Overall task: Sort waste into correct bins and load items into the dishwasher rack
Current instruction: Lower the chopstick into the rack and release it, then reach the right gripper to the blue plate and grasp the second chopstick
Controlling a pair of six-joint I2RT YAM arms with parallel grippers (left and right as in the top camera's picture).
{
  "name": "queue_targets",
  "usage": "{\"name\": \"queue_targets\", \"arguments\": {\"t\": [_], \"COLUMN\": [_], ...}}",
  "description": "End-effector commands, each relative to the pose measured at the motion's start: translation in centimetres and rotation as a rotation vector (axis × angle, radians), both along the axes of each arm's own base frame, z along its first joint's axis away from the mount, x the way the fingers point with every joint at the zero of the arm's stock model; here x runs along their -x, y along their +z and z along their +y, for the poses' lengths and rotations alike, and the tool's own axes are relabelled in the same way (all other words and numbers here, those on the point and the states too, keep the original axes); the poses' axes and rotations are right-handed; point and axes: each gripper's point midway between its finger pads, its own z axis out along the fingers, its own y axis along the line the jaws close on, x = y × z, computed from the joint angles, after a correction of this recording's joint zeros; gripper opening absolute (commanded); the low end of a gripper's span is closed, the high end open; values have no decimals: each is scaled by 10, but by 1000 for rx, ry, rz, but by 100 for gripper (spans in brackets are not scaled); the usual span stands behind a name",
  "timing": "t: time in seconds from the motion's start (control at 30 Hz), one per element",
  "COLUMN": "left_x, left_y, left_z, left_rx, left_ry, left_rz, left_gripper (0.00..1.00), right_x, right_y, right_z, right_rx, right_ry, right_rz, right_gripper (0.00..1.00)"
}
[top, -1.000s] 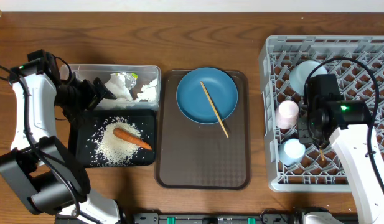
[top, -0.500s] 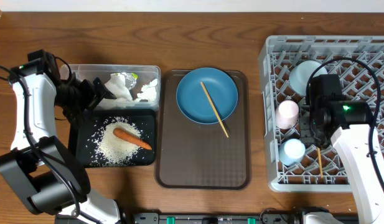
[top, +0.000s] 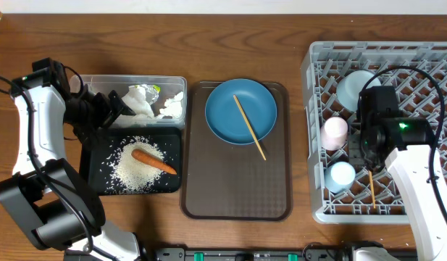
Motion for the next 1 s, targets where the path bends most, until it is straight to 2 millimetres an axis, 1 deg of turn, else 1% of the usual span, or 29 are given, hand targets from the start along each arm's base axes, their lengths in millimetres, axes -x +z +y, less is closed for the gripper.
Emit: {"name": "queue_targets", "arguments": {"t": [0.0,0.1,0.13,0.2,0.33,0.37,0.43,0.53,0.73,0.83,0.97], "left_x": [-2,-2,-2,-2,-2,-2,-2,-2,-2,-2,-2], "left_y": [9,9,9,9,9,9,9,9,9,9,9], "left_z": [3,3,3,3,3,3,3,3,3,3,3], "left_rx": [-20,-20,-20,-20,-20,-20,-20,-20,-20,-20,-20], "left_ry": [-3,-3,-3,-3,-3,-3,-3,-3,-3,-3,-3], "left_rz": [-24,-24,-24,-24,-24,-24,-24,-24,-24,-24,-24], "left_gripper": [98,98,98,98,98,98,98,98,98,98,98], "right_x": [-3,-3,-5,-10,-29,-33,-40,-48,-55,-58,-63], "right_y": [0,-1,-1,2,21,27,35,41,47,49,45], "right_z": [14,27,36,58,107,116,125,135,167,181,191], "right_rx": [-96,-172,-224,-346,-629,-683,-746,-773,-739,-683,-547], "right_ry": [-32,-18,-7,22,115,131,126,115,245,304,336], "right_rz": [-29,-25,-30,-49,-127,-147,-179,-211,-265,-304,-355], "right_gripper": [39,44,45,46,45,44,43,42,43,45,47]}}
